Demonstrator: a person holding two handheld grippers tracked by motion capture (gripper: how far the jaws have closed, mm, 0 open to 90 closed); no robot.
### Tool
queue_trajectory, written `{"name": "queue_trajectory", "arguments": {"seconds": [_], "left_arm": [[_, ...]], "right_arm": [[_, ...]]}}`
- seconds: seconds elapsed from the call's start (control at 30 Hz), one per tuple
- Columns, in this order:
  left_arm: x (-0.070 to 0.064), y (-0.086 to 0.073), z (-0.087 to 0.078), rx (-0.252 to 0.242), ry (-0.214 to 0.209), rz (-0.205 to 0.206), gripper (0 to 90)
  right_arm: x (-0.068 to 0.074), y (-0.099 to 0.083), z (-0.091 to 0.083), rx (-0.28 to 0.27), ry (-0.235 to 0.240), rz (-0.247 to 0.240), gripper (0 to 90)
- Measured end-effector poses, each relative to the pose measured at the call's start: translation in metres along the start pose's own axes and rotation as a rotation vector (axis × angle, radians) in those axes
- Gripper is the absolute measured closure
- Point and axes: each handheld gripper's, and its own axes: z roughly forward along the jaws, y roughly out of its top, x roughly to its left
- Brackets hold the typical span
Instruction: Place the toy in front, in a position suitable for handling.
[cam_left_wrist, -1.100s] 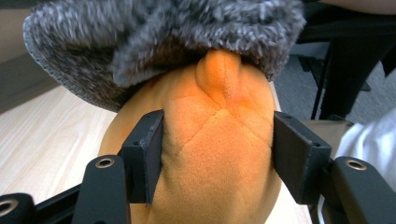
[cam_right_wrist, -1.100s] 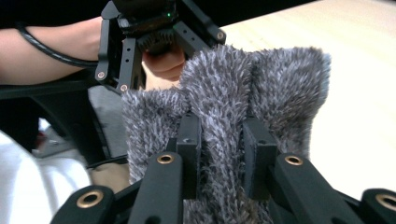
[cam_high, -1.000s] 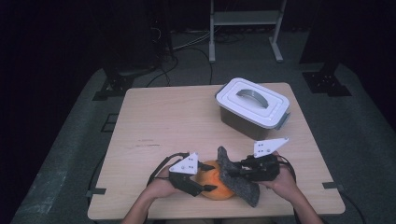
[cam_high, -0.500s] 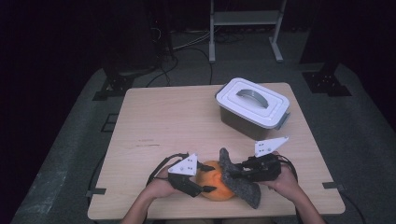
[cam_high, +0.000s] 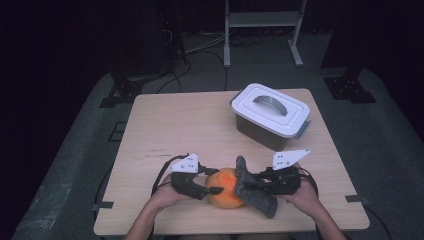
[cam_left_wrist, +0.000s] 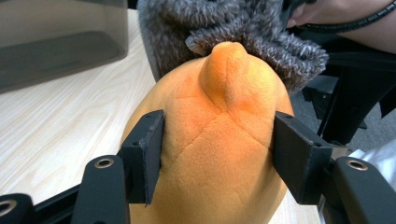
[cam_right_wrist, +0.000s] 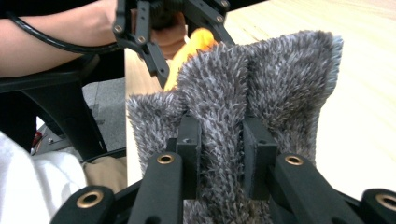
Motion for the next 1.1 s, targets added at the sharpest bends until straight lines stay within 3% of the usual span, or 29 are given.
{"name": "queue_trajectory", "arguments": {"seconds": [0.17, 0.3, 0.4, 0.47, 0.57, 0.83, 1.0, 1.1], "left_arm": [[0.004, -0.002, -0.002, -0.008, 0.008, -0.035, 38.7], [0.006, -0.003, -0.003, -0.021, 0.014, -0.064, 38.7], [0.008, -0.004, -0.004, -0.012, 0.013, -0.061, 38.2], [0.009, -0.006, -0.005, -0.021, 0.012, -0.074, 38.0], [0.012, -0.008, -0.006, -0.035, 0.013, -0.099, 38.0], [0.015, -0.009, -0.009, -0.031, 0.036, -0.106, 37.8], [0.018, -0.010, -0.010, -0.048, 0.054, -0.157, 37.8], [0.017, -0.007, -0.006, -0.052, 0.058, -0.174, 38.0]], "right_arm": [[-0.009, -0.009, -0.008, 0.023, -0.055, 0.035, 72.6], [-0.004, -0.004, -0.010, -0.018, -0.081, 0.027, 72.6], [-0.005, -0.003, -0.002, -0.010, -0.078, 0.018, 72.0], [-0.008, -0.007, -0.001, -0.018, -0.059, 0.040, 72.1], [-0.013, -0.012, -0.004, -0.011, -0.070, 0.065, 72.5], [-0.005, -0.005, 0.000, -0.033, -0.085, 0.044, 72.3], [-0.013, -0.011, -0.004, -0.004, -0.110, 0.065, 72.4], [-0.009, -0.004, -0.011, -0.050, -0.137, 0.045, 72.5]]}}
